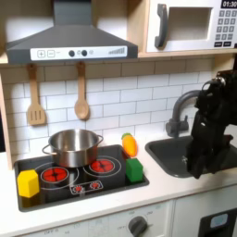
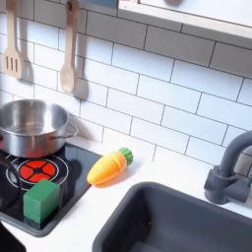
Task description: Push button
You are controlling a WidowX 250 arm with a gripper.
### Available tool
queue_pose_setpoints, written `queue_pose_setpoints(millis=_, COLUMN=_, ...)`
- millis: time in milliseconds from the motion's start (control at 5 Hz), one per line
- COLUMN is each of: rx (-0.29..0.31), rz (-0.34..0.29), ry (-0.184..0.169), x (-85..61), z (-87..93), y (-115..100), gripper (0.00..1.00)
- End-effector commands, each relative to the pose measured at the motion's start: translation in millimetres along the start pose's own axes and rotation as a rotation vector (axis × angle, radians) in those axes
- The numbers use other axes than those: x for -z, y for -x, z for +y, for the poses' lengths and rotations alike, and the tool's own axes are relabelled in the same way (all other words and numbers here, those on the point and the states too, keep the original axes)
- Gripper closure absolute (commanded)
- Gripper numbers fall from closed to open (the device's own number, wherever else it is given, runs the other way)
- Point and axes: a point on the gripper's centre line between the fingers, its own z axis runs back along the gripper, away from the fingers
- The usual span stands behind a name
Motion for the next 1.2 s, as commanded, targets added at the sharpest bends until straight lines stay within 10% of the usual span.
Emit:
queue_pose_setpoints(millis=0, rx=-0.072, rz=-0.082, ry=-0.017, x=-8.2, z=28.1, y=-27.7, gripper=1.0)
queue_pose_setpoints(millis=1000, rx=-0.045, rz=-0.431, ry=-0.044, x=-71.9, z=57.4, y=-114.7, gripper=1.0)
